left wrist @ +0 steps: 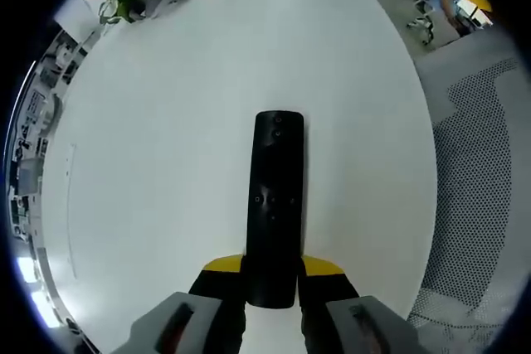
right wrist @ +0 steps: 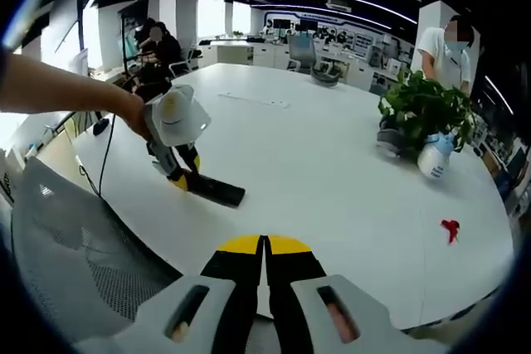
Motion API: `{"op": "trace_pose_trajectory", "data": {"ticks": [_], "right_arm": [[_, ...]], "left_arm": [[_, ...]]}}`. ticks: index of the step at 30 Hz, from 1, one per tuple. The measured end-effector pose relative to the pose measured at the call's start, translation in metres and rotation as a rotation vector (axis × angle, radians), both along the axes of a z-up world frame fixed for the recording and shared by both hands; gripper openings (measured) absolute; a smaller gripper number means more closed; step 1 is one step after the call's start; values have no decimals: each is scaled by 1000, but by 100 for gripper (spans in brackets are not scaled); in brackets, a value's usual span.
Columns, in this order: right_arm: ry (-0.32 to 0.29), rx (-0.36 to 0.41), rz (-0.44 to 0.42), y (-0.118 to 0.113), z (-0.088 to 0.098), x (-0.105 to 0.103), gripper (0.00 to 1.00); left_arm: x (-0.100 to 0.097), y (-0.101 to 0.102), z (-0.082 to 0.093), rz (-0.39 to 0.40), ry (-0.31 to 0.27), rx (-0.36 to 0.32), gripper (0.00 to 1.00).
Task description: Press the specified remote control buttons in sequence, fully releasing each button before pressing the next.
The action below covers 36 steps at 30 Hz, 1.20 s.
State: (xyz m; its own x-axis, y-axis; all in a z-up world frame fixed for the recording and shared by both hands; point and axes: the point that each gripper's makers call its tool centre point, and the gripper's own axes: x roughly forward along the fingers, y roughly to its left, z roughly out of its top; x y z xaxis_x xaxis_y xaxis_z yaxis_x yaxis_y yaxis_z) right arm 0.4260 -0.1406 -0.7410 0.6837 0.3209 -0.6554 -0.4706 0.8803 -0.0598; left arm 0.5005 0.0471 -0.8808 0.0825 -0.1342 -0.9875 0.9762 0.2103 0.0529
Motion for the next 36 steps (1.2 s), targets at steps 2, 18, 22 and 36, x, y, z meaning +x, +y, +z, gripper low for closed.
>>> {"op": "trace_pose_trajectory", "data": {"ticks": [2,18,22,36], "right_arm": [[3,-6,9,2,-1,-1,0],[27,147,-12,7,10,4,0],[31,187,-2,10,15,11,0],[-94,245,75,34,73,69,0]], "left_arm": [[-4,0,0,-5,-7,1,23],[-29,-1,1,24,-8,-52,23],[-34,-1,1,28,-15,-67,23],[-56,-4,1,39,-10,-117,23]]}}
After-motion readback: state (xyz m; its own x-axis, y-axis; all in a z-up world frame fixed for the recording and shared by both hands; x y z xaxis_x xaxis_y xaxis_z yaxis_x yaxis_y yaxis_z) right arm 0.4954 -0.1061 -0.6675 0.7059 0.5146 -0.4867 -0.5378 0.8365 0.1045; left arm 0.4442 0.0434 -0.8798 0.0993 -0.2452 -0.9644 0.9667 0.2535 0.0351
